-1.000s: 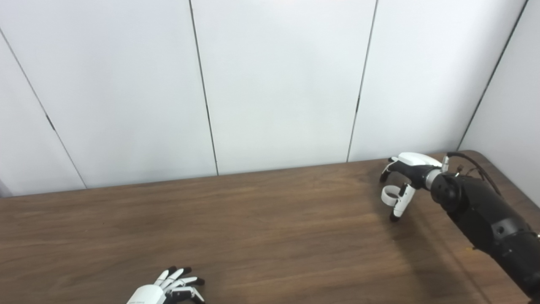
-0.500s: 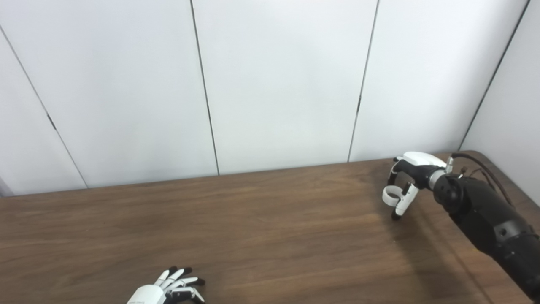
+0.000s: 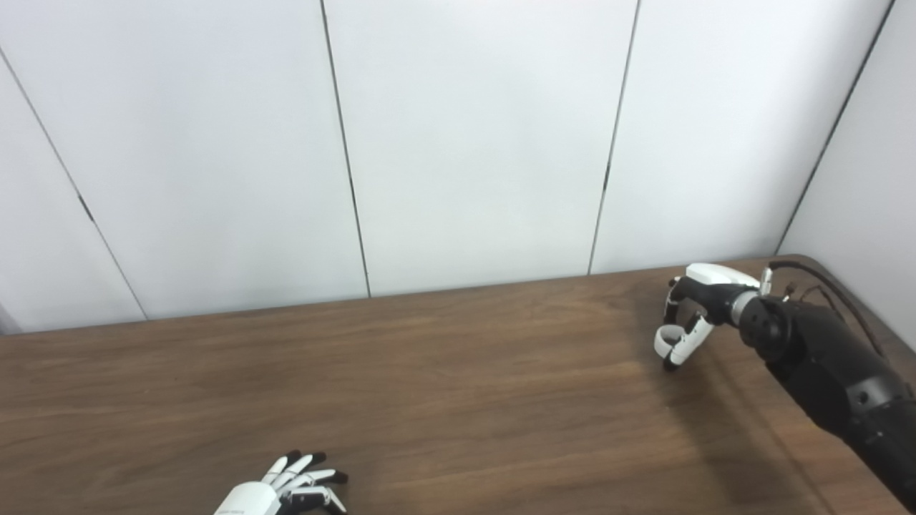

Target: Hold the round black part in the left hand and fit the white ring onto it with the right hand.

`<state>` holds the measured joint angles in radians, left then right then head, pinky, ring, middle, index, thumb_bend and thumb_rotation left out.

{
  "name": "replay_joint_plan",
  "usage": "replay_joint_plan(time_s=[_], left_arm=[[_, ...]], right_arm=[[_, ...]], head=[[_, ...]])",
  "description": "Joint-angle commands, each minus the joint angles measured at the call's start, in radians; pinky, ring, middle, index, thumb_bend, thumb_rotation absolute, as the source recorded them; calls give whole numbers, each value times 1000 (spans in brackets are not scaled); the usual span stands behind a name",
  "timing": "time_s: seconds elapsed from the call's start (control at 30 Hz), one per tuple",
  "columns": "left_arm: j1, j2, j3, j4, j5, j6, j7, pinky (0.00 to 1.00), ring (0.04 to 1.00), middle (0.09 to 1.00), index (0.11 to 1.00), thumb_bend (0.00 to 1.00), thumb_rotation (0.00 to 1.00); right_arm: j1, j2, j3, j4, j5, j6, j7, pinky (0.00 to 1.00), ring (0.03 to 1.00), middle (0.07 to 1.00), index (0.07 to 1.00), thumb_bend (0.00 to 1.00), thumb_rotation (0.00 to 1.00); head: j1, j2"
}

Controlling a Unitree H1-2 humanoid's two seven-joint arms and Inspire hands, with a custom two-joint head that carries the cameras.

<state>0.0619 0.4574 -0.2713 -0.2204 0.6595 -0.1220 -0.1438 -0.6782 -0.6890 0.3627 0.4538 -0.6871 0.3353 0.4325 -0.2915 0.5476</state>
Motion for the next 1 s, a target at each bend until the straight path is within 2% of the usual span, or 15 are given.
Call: replay_joint_plan(time_s=[0.0, 0.47, 0.73, 0.97], left_arm=[[19, 25, -2, 18, 9, 7, -38, 1000, 944, 824, 480, 521, 42], [10, 18, -2, 26, 15, 9, -39, 1000, 942, 821, 480, 521, 42], [-15, 12, -10, 45, 19, 9, -45, 1000, 940, 820, 480, 521, 42], [-58, 1, -24, 72, 31, 17, -62, 1000, 934, 821, 480, 521, 42]], right_arm=[[18, -41, 0, 4, -29, 34, 2, 1000, 1000, 968, 488, 526, 149], [29, -33, -9, -12, -18, 34, -18, 1000, 1000, 956, 486, 526, 139], [35, -32, -24, -17, 5, -25, -60, 1000, 1000, 922, 481, 522, 125], [34, -48, -47, -76, 7, -34, -57, 983, 993, 914, 479, 521, 123]], head=[[0, 2], [-3, 2], [-5, -7], [-3, -17]])
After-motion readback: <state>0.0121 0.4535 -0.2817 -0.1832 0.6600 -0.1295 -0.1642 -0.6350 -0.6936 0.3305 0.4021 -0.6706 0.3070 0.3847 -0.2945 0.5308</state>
